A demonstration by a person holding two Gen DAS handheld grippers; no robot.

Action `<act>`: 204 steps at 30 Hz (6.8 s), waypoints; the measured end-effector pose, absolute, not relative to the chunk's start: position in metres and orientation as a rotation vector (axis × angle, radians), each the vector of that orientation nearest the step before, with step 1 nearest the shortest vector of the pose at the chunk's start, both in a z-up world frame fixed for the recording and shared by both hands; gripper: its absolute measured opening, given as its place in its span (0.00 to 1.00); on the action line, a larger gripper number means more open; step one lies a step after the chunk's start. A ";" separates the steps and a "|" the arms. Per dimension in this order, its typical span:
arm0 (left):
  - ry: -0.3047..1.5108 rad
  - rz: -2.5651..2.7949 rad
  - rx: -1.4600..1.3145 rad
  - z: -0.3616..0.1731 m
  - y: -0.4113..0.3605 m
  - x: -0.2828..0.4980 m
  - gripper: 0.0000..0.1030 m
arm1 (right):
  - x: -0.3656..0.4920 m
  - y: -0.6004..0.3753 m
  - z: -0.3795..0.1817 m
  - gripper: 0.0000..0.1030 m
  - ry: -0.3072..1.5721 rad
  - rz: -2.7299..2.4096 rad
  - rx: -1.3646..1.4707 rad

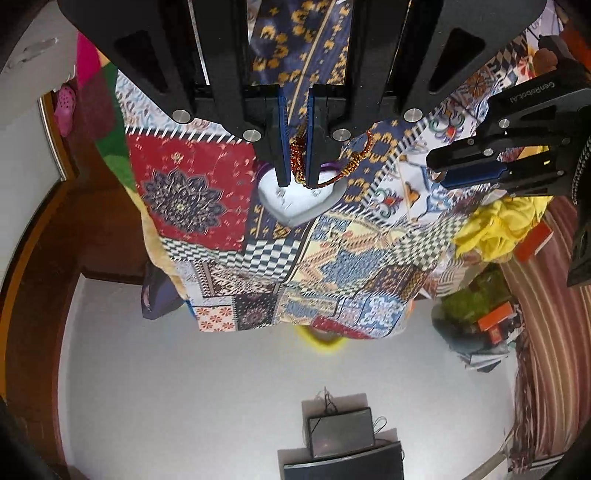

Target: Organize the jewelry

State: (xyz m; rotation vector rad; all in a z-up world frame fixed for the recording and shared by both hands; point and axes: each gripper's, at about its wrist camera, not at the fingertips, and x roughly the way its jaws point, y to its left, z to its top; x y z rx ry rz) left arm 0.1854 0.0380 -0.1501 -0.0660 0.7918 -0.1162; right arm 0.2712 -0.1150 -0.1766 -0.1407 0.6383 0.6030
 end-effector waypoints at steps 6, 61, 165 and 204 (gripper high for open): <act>0.802 -0.115 -0.067 -0.156 0.038 0.208 0.20 | 0.292 -0.115 -0.174 0.07 0.629 0.594 -0.116; 0.927 -0.203 -0.059 -0.206 0.022 0.312 0.20 | 0.346 -0.102 -0.206 0.14 0.796 0.686 -0.208; 0.874 -0.191 -0.061 -0.187 0.021 0.198 0.06 | 0.270 -0.123 -0.211 0.10 0.759 0.675 -0.208; 0.880 -0.205 -0.111 -0.195 0.040 0.301 0.06 | 0.350 -0.093 -0.204 0.10 0.747 0.674 -0.143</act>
